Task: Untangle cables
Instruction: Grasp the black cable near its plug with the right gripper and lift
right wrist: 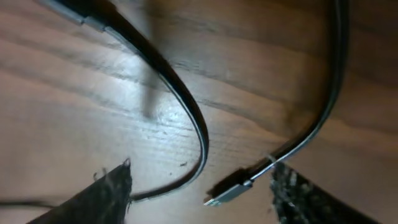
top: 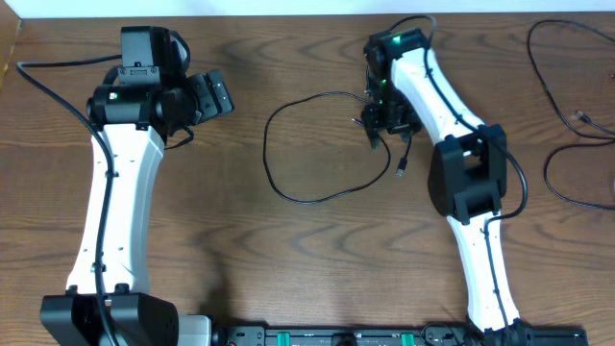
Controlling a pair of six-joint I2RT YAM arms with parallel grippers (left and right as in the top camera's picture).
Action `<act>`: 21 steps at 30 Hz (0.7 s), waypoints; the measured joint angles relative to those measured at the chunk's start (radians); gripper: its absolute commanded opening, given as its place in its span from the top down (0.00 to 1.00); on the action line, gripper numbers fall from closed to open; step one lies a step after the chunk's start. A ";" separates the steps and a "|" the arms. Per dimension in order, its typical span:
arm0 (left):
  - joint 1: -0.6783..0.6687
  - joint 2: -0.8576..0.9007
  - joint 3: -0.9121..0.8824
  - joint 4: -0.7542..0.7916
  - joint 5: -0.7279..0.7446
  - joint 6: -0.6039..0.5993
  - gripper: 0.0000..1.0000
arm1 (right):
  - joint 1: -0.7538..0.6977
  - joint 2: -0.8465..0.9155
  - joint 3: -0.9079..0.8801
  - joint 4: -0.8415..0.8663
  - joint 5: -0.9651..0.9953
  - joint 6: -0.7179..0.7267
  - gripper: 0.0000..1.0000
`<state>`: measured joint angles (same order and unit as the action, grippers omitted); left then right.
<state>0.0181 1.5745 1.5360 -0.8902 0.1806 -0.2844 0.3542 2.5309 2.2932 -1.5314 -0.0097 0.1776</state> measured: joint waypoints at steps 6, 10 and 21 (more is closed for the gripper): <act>0.000 0.000 0.000 0.000 0.000 0.000 0.07 | 0.060 0.000 -0.091 0.042 0.096 0.150 0.27; 0.000 0.000 0.000 0.000 0.000 0.000 0.07 | 0.053 -0.028 -0.148 0.036 0.143 0.196 0.30; 0.000 0.000 0.000 0.000 0.000 0.000 0.07 | -0.010 -0.030 -0.164 0.007 0.244 0.239 0.27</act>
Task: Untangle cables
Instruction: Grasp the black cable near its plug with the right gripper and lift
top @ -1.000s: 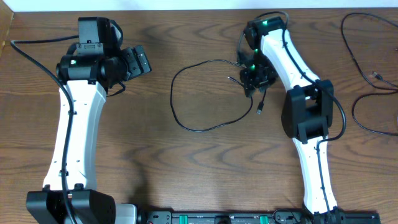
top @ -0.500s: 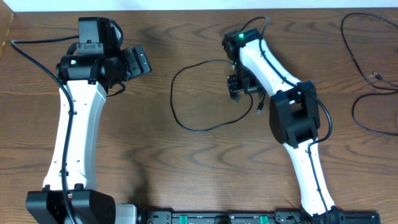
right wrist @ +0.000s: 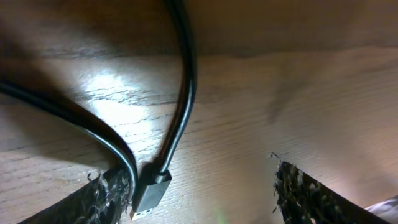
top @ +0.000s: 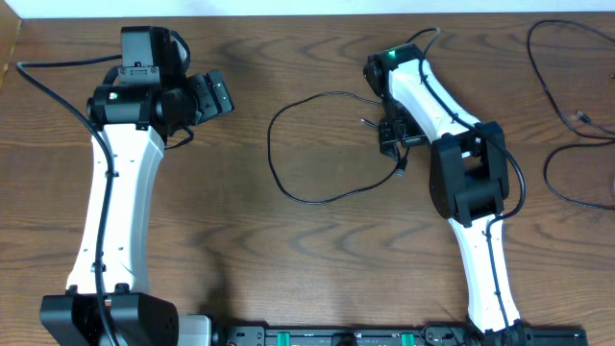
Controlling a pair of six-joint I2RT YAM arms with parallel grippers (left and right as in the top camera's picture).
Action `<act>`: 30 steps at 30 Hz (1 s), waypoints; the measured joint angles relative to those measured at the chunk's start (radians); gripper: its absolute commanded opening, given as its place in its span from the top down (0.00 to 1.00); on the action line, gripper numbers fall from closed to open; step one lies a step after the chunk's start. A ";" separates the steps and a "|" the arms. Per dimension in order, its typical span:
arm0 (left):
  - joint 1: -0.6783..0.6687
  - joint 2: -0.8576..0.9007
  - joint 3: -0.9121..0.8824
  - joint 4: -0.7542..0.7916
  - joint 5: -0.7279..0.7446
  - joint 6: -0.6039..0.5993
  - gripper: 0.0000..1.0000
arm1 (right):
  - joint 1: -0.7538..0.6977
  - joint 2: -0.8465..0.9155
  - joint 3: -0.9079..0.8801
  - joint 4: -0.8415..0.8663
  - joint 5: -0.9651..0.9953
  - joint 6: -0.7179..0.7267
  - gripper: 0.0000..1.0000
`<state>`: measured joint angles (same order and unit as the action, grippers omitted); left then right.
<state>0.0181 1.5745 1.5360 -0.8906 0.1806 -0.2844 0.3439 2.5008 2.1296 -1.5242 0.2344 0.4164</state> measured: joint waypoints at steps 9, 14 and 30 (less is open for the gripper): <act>0.000 0.000 0.000 0.000 0.000 0.000 0.07 | -0.035 -0.063 -0.103 0.200 -0.208 -0.073 0.47; 0.000 0.000 0.000 0.000 0.000 0.000 0.07 | -0.044 -0.080 -0.140 0.234 -0.265 -0.088 0.55; 0.000 0.000 0.000 0.000 0.000 0.000 0.07 | -0.040 -0.139 -0.240 0.466 -0.235 -0.227 0.99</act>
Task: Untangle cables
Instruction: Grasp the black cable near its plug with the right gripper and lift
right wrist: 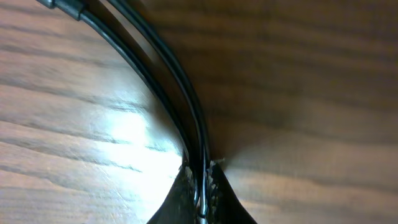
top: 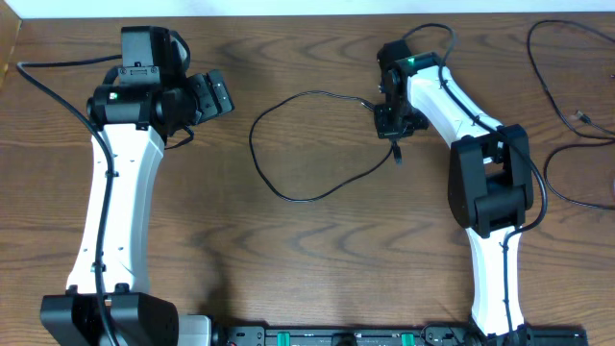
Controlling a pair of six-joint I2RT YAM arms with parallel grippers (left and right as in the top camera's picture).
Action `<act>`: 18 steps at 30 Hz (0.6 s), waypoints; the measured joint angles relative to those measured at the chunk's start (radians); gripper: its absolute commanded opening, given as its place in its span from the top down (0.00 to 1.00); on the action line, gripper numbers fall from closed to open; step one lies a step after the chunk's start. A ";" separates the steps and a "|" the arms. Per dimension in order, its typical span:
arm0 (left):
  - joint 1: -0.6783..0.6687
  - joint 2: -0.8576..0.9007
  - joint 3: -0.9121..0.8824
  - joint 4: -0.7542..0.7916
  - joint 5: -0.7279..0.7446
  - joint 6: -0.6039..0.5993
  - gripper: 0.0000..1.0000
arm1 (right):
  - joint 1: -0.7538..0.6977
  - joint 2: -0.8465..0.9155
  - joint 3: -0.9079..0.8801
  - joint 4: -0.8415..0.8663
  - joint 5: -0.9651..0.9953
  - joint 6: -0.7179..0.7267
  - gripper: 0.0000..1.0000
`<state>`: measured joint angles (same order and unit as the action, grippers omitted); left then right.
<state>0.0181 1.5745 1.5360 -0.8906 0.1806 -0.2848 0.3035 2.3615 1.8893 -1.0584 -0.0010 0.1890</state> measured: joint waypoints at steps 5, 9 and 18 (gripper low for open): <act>0.000 0.000 0.000 0.001 0.000 0.000 0.07 | 0.005 0.000 0.001 0.040 -0.004 -0.060 0.99; 0.000 0.000 0.000 0.003 0.000 0.000 0.07 | 0.004 0.002 0.009 0.053 -0.022 -0.083 0.99; 0.000 0.000 0.000 0.012 0.000 0.000 0.07 | -0.012 -0.023 -0.010 0.034 -0.118 -0.161 0.99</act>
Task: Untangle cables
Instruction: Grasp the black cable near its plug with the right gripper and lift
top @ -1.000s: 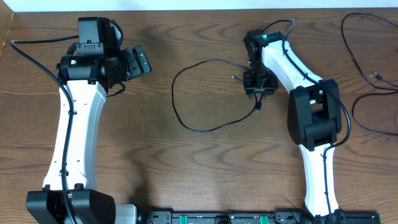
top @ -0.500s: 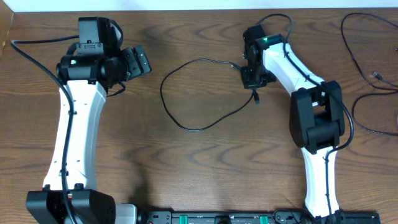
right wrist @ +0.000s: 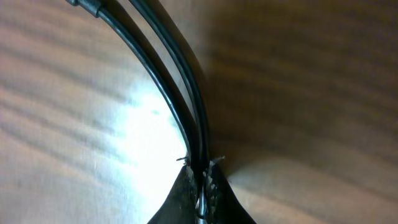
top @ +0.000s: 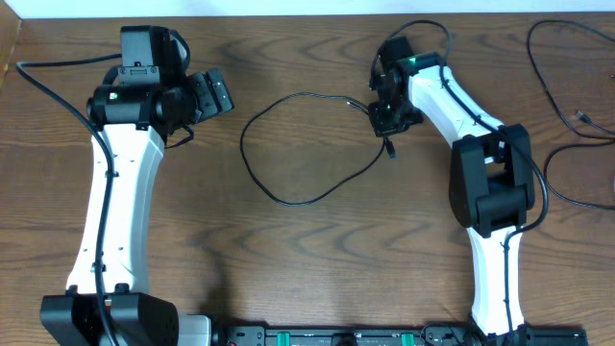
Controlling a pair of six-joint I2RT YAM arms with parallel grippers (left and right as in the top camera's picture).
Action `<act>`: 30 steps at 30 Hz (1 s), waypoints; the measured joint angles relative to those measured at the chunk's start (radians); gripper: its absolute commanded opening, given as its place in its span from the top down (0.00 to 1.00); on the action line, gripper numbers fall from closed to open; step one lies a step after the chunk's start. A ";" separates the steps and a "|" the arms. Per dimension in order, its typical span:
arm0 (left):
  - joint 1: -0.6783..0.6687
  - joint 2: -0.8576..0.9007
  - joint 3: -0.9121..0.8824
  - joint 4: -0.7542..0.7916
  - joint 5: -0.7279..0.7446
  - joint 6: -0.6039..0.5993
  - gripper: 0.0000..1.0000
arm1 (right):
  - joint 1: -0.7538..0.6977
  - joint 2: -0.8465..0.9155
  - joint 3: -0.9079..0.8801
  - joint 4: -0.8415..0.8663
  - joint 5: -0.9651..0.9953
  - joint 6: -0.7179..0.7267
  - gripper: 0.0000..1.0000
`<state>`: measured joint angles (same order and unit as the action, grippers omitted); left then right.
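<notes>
A thin black cable (top: 261, 183) lies in one open loop on the wooden table (top: 317, 259), left of my right arm. Both of its end strands run into my right gripper (top: 386, 120), which is shut on them. In the right wrist view the two black strands (right wrist: 180, 93) run side by side into the pinched fingertips (right wrist: 214, 186) of that gripper (right wrist: 200, 180). One plug end (top: 390, 147) hangs just below the fingers. My left gripper (top: 213, 94) is at the far left of the table, away from the cable; its jaws cannot be made out.
More black cables (top: 567, 115) lie along the table's right edge, beyond my right arm. My left arm (top: 120, 192) stretches up the left side. A black rail (top: 384, 336) runs along the near edge.
My right gripper, still shut on the cable's two strands, has shifted slightly left and up. The loop has widened a little to the left. The left arm has not moved.
At first my right gripper stood open over the cable's ends at the loop's right side, and it was still open, slightly lower, a moment later. By the last earlier moment it was shut on both strands and farther up the table. Now it holds them slightly further left.
</notes>
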<state>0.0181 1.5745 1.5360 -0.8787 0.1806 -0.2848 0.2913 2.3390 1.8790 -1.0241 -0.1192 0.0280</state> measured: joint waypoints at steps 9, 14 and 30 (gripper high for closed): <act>0.000 0.000 0.000 0.000 0.000 0.000 0.07 | -0.031 -0.105 -0.012 -0.040 -0.019 -0.044 0.99; 0.000 0.000 0.000 0.000 0.000 0.000 0.07 | -0.027 -0.105 -0.012 -0.043 -0.030 -0.048 0.99; 0.000 0.000 0.000 0.000 0.000 0.000 0.07 | -0.022 -0.105 -0.010 -0.116 0.013 0.005 0.99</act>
<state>0.0181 1.5749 1.5360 -0.8783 0.1806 -0.2848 0.2691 2.2337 1.8694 -1.1397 -0.1059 0.0334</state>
